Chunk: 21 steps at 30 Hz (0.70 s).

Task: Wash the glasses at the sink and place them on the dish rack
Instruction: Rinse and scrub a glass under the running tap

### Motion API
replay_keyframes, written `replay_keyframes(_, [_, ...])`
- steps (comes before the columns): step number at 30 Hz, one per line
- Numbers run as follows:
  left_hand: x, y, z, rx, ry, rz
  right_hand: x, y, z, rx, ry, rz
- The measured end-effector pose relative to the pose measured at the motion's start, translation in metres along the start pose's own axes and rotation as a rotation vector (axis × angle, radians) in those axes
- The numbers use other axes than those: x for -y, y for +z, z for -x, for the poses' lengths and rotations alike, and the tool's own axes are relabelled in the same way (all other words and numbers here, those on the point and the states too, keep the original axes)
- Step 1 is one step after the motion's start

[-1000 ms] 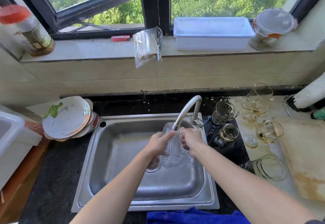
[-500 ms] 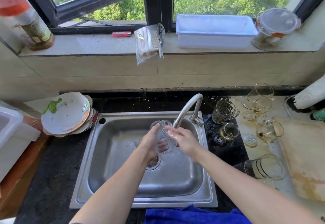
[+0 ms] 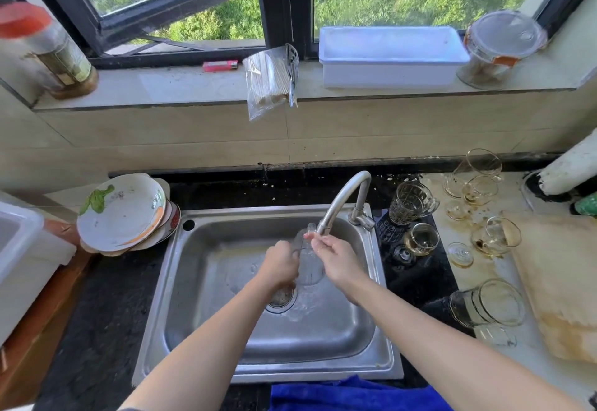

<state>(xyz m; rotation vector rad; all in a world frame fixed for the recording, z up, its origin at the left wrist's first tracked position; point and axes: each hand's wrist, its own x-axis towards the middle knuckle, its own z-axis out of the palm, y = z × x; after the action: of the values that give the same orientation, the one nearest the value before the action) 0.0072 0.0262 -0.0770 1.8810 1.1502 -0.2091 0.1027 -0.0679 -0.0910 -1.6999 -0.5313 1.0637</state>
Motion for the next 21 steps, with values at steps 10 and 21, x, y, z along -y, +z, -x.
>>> replay_keyframes(10, [0.018,0.014,-0.001,-0.121,0.027,0.158,0.014,0.009,0.000,0.028,0.037,0.120])
replay_keyframes(21, [0.011,0.014,0.005,-0.081,-0.048,0.572,0.023,0.006,-0.015,-0.196,0.042,0.013])
